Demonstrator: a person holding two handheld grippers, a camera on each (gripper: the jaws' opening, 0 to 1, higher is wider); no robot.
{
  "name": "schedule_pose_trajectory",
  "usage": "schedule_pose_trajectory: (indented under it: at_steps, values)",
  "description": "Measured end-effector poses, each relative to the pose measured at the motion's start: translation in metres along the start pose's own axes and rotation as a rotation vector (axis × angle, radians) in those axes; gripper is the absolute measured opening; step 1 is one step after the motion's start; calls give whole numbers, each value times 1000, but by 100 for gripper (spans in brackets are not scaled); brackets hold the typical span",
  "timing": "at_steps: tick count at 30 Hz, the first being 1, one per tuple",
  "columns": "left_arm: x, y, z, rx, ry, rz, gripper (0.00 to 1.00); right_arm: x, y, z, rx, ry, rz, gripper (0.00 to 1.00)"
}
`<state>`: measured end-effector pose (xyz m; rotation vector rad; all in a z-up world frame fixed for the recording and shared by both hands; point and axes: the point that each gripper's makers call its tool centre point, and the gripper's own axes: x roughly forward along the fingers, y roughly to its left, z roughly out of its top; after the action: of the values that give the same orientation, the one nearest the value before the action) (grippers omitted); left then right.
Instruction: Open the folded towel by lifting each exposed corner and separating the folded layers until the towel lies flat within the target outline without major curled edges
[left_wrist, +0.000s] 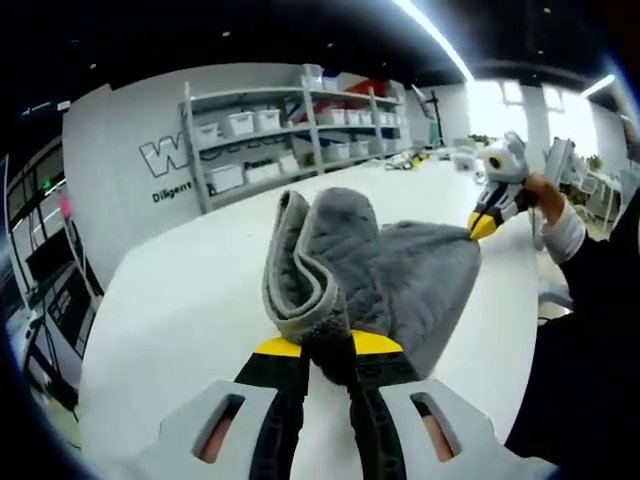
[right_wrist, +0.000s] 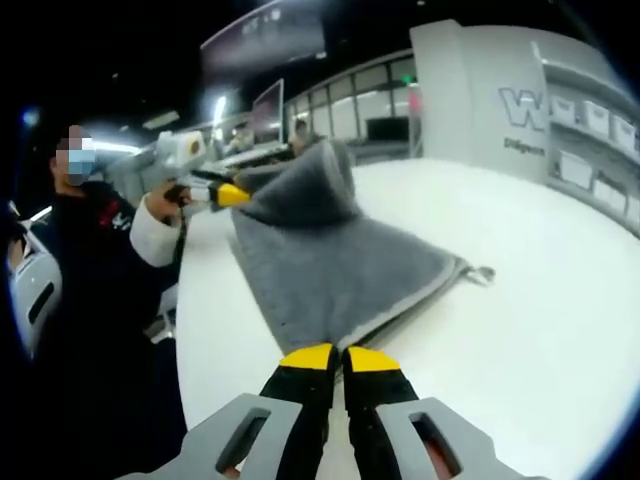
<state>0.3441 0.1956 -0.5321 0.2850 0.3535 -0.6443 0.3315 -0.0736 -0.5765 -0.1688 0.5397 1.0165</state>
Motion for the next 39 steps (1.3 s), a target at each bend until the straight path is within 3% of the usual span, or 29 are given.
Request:
schedule_pose_trajectory:
  at_steps: [16,27,39]
  values:
    - [-5,-8,-23,-7,119,-60,13,-3,1,-1,-3,0,-6,0]
    - [-5,-8,-34,-40,156,-75,13,-5,5,2,3,-13,-8,0]
    - [-3,-18,-45,-36,203,-119,13,-9,-8,13,-38,-62,-50,0]
